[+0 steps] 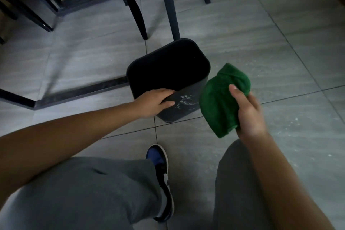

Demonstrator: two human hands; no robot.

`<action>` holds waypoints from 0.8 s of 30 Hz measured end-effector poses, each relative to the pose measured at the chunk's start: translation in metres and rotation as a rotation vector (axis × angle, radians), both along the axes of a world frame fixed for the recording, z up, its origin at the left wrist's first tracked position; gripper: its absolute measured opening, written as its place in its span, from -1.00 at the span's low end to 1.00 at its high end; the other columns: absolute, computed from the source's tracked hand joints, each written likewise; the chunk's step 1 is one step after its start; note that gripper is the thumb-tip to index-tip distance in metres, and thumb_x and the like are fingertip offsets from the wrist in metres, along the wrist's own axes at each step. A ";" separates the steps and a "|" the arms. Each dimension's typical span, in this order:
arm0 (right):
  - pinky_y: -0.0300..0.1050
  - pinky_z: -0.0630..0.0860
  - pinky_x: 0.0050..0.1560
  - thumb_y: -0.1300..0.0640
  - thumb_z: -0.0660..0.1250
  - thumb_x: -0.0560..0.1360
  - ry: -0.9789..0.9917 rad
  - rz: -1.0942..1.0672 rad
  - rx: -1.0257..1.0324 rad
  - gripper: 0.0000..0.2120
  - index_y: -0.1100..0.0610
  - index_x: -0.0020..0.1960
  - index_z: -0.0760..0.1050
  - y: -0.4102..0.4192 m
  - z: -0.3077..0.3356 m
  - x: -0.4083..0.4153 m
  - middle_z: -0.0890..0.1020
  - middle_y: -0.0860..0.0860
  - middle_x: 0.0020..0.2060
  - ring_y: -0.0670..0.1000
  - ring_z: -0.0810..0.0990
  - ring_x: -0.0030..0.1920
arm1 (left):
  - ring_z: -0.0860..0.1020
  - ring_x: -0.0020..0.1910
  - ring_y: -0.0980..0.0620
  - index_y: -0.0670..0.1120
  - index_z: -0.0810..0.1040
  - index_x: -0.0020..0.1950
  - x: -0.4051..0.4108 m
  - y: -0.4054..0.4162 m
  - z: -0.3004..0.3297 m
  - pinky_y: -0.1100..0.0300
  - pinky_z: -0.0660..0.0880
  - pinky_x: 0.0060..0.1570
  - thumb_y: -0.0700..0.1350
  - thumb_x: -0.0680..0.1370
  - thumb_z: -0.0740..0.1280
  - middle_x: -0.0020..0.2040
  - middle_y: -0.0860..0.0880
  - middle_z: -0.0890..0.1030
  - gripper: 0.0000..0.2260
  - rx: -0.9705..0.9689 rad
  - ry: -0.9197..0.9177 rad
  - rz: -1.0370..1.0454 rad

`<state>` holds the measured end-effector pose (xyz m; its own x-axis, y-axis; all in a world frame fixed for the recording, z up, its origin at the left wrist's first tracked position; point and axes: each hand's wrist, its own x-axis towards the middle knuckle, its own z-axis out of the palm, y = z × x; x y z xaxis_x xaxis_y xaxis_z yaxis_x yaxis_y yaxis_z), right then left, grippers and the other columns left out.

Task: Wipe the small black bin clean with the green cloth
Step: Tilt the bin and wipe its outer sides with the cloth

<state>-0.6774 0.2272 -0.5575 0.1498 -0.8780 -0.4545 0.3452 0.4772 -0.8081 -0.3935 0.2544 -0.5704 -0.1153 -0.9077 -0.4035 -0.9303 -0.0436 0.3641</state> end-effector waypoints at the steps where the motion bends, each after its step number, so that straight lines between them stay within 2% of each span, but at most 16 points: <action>1: 0.04 0.69 0.06 0.08 0.37 0.63 0.020 0.006 -0.006 -0.73 0.15 0.28 0.61 0.001 -0.001 -0.001 0.76 0.08 0.09 0.09 0.75 0.10 | 0.55 0.29 -0.01 0.05 0.38 0.50 -0.002 0.001 -0.001 0.01 0.53 0.24 0.07 0.68 0.21 0.37 0.00 0.55 -0.61 0.004 0.037 0.029; 5: -0.09 0.69 -0.01 0.08 0.38 0.63 0.186 0.080 -0.102 -0.81 0.06 0.21 0.64 0.004 -0.009 -0.004 0.77 -0.03 0.01 -0.02 0.76 0.03 | 0.60 0.21 0.04 0.05 0.50 0.41 0.002 0.002 0.003 0.07 0.55 0.20 -0.06 0.69 0.23 0.26 0.04 0.64 -0.71 -0.093 0.159 0.132; 8: 0.00 0.69 0.05 0.06 0.42 0.61 0.261 0.081 -0.124 -0.83 -0.02 0.19 0.65 0.004 -0.015 -0.007 0.77 -0.07 0.00 -0.02 0.75 0.03 | 0.62 0.13 0.11 0.03 0.58 0.30 0.011 0.001 0.015 0.06 0.55 0.20 -0.08 0.67 0.27 0.15 0.08 0.67 -0.78 -0.199 0.213 0.195; 10: 0.02 0.68 0.07 0.04 0.43 0.60 0.289 0.068 -0.100 -0.86 -0.09 0.15 0.65 0.004 -0.017 -0.008 0.77 -0.10 -0.02 -0.02 0.75 0.02 | 0.63 0.07 0.14 0.04 0.61 0.21 0.021 0.002 0.019 0.04 0.55 0.18 -0.05 0.66 0.29 0.06 0.10 0.69 -0.83 -0.191 0.272 0.262; 12: 0.04 0.68 0.08 0.04 0.43 0.59 0.319 0.079 -0.105 -0.87 -0.12 0.13 0.65 0.003 -0.018 -0.008 0.77 -0.11 -0.03 -0.02 0.75 0.01 | 0.65 0.04 0.06 0.06 0.63 0.13 0.029 0.007 0.017 -0.06 0.55 0.14 0.02 0.62 0.31 0.01 0.07 0.70 -0.84 -0.175 0.346 0.341; 14: 0.06 0.67 0.11 0.02 0.43 0.59 0.413 0.124 -0.158 -0.85 -0.18 0.13 0.63 -0.005 -0.020 -0.007 0.76 -0.13 -0.05 -0.03 0.74 0.00 | 0.66 0.01 -0.08 0.00 0.64 0.09 0.032 0.013 0.010 -0.11 0.53 0.09 0.02 0.59 0.31 -0.02 -0.05 0.69 -0.82 -0.187 0.409 0.417; 16: 0.01 0.66 0.11 0.00 0.41 0.60 0.596 0.219 -0.281 -0.77 -0.25 0.21 0.58 -0.022 -0.020 -0.011 0.73 -0.18 -0.05 -0.07 0.70 0.02 | 0.65 -0.02 -0.09 -0.06 0.64 0.09 0.028 0.020 0.001 -0.05 0.53 0.07 -0.10 0.63 0.34 -0.01 -0.15 0.69 -0.89 -0.183 0.476 0.494; 18: 0.03 0.65 0.14 0.01 0.40 0.60 0.732 0.317 -0.383 -0.67 -0.25 0.33 0.51 -0.042 -0.018 -0.009 0.67 -0.16 0.05 0.01 0.67 0.09 | 0.66 -0.02 -0.04 -0.06 0.64 0.09 0.029 0.028 -0.006 0.00 0.54 0.09 -0.18 0.64 0.32 0.01 -0.12 0.70 -0.89 -0.160 0.539 0.571; 21: 0.12 0.62 0.22 0.04 0.41 0.60 0.855 0.348 -0.445 -0.60 -0.16 0.42 0.49 -0.065 -0.020 0.005 0.61 -0.07 0.09 0.13 0.63 0.16 | 0.67 0.05 -0.13 -0.10 0.63 0.15 0.041 0.034 -0.015 -0.13 0.55 0.19 -0.16 0.65 0.31 0.06 -0.14 0.70 -0.87 -0.092 0.574 0.610; 24: -0.06 0.54 0.21 0.09 0.40 0.60 0.880 0.324 -0.474 -0.59 -0.12 0.43 0.51 -0.074 -0.038 0.024 0.63 -0.05 0.12 0.09 0.61 0.17 | 0.67 0.05 -0.07 -0.12 0.61 0.17 0.048 0.037 -0.019 -0.05 0.55 0.17 -0.16 0.66 0.29 0.06 -0.11 0.70 -0.86 -0.082 0.581 0.616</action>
